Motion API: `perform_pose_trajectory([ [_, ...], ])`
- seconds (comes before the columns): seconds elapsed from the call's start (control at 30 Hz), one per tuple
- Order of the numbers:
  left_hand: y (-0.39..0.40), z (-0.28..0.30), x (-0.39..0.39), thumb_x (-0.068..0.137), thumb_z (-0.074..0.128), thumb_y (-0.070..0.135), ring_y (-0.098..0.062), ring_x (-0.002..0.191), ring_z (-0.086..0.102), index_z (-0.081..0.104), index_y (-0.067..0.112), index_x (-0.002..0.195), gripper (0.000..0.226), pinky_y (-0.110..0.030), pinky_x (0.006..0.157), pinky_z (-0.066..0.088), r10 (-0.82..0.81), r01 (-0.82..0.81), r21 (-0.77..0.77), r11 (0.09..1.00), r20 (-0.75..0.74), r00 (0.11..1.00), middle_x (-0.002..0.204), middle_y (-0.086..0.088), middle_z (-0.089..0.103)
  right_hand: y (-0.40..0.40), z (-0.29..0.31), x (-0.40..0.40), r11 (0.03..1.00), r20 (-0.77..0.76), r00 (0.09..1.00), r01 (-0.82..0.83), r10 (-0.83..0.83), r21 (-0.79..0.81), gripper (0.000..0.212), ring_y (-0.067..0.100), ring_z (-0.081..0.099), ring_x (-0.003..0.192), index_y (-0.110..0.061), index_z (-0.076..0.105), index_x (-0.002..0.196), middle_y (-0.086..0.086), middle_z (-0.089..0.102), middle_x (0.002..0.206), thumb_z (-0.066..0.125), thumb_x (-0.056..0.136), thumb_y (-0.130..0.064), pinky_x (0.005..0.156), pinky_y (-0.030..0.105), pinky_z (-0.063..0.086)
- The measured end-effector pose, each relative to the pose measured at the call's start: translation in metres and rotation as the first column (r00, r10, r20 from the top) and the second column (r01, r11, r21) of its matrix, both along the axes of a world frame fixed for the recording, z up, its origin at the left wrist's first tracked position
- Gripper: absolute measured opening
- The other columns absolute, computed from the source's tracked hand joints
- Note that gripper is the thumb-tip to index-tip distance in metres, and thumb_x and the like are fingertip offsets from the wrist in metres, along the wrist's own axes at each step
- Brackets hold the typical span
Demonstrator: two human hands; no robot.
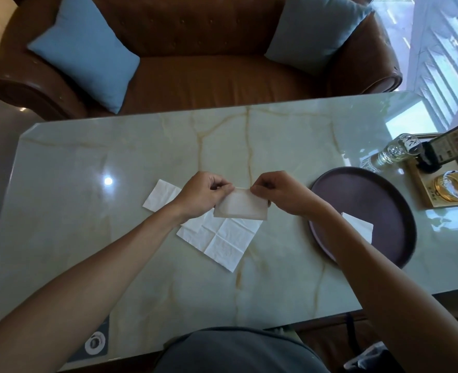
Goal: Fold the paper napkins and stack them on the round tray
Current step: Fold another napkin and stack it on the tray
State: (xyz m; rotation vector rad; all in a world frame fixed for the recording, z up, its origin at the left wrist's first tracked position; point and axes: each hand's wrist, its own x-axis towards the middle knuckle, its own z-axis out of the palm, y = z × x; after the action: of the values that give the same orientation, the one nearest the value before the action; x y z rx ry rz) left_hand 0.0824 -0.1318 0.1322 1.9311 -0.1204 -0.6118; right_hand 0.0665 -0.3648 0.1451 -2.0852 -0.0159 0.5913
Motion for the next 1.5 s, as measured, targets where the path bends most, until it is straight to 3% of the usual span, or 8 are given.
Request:
perform_pose_trajectory([
  [0.17, -0.005, -0.005, -0.001, 0.1, 0.065, 0.023, -0.008, 0.076, 0.068, 0.079, 0.014, 0.093, 0.018, -0.036, 0.077, 0.057, -0.041, 0.04, -0.033, 0.999, -0.022, 0.999, 0.089, -0.004, 0.08, -0.042, -0.015, -0.015, 0.978, 0.051, 0.979, 0.202, -0.199, -0.059, 0.025, 0.009, 0.059, 0.055, -0.013, 0.071, 0.076, -0.005, 0.066, 0.059, 0.065, 0.097, -0.026, 0.066, 0.029, 0.047],
  [0.27, -0.016, -0.004, -0.002, 0.099, 0.066, 0.026, -0.009, 0.078, 0.069, 0.079, 0.017, 0.092, 0.017, -0.032, 0.075, 0.058, -0.081, 0.076, -0.071, 0.995, -0.062, 0.995, 0.086, 0.003, 0.078, -0.059, -0.027, -0.037, 0.89, -0.157, 0.907, 0.416, -0.391, 0.188, 0.031, 0.016, 0.072, 0.076, -0.012, 0.076, 0.093, 0.0, 0.076, 0.078, 0.068, 0.094, -0.042, 0.075, 0.034, 0.058],
  [0.37, -0.036, -0.007, -0.003, 0.098, 0.067, 0.026, -0.011, 0.079, 0.07, 0.079, 0.015, 0.094, 0.017, -0.032, 0.074, 0.059, -0.128, 0.12, -0.089, 0.989, -0.088, 0.988, 0.089, -0.005, 0.079, -0.06, -0.039, -0.06, 0.79, -0.4, 0.857, 0.478, -0.325, 0.384, 0.058, 0.028, 0.075, 0.097, -0.008, 0.073, 0.114, 0.014, 0.077, 0.105, 0.072, 0.084, -0.057, 0.088, 0.043, 0.06],
  [0.5, -0.069, -0.014, -0.004, 0.098, 0.067, 0.026, -0.006, 0.075, 0.068, 0.079, 0.011, 0.1, 0.019, -0.024, 0.066, 0.057, -0.139, 0.128, -0.102, 0.987, -0.114, 0.984, 0.089, -0.004, 0.078, -0.059, -0.05, -0.079, 0.715, -0.408, 0.845, 0.519, -0.346, 0.468, 0.035, 0.024, 0.073, 0.091, -0.009, 0.077, 0.113, 0.011, 0.077, 0.105, 0.075, 0.089, -0.034, 0.082, 0.039, 0.062],
  [0.87, -0.177, -0.074, -0.033, 0.094, 0.07, 0.008, -0.014, 0.07, 0.071, 0.068, -0.004, 0.117, 0.026, -0.023, 0.066, 0.061, 0.048, -0.156, -0.173, 0.973, -0.508, 0.86, 0.09, -0.011, 0.072, -0.143, -0.073, -0.117, 0.518, -0.399, 0.644, 0.763, -0.652, 0.385, 0.011, 0.014, 0.068, 0.074, -0.008, 0.077, 0.1, 0.005, 0.076, 0.085, 0.067, 0.098, -0.014, 0.065, 0.027, 0.057],
  [1.03, -0.237, -0.095, -0.045, 0.094, 0.069, 0.005, -0.009, 0.064, 0.068, 0.071, 0.007, 0.097, 0.004, -0.021, 0.061, 0.06, 0.081, -0.141, -0.096, 0.985, -0.465, 0.881, 0.082, -0.004, 0.07, -0.189, -0.093, -0.135, 0.503, -0.374, 0.572, 0.82, -0.73, 0.274, 0.012, 0.013, 0.066, 0.06, -0.003, 0.073, 0.092, 0.005, 0.071, 0.076, 0.069, 0.096, -0.014, 0.057, 0.026, 0.056],
  [1.3, -0.316, -0.13, -0.049, 0.093, 0.069, -0.001, -0.015, 0.066, 0.06, 0.065, -0.007, 0.115, 0.023, -0.016, 0.053, 0.055, 0.043, -0.037, 0.025, 0.999, -0.377, 0.925, 0.095, -0.017, 0.065, -0.255, -0.138, -0.14, 0.383, -0.371, 0.389, 0.919, -0.843, 0.094, 0.011, 0.018, 0.057, 0.05, -0.002, 0.067, 0.077, 0.006, 0.059, 0.064, 0.067, 0.087, -0.003, 0.052, 0.027, 0.055],
  [1.5, -0.358, -0.159, -0.047, 0.087, 0.074, -0.003, -0.01, 0.067, 0.062, 0.069, -0.005, 0.111, 0.025, -0.02, 0.06, 0.059, -0.007, 0.039, 0.091, 0.995, -0.327, 0.945, 0.078, -0.002, 0.065, -0.291, -0.163, -0.136, 0.341, -0.369, 0.324, 0.94, -0.871, 0.021, 0.007, 0.014, 0.054, 0.047, 0.003, 0.067, 0.091, 0.009, 0.063, 0.068, 0.064, 0.084, 0.002, 0.049, 0.027, 0.051],
])
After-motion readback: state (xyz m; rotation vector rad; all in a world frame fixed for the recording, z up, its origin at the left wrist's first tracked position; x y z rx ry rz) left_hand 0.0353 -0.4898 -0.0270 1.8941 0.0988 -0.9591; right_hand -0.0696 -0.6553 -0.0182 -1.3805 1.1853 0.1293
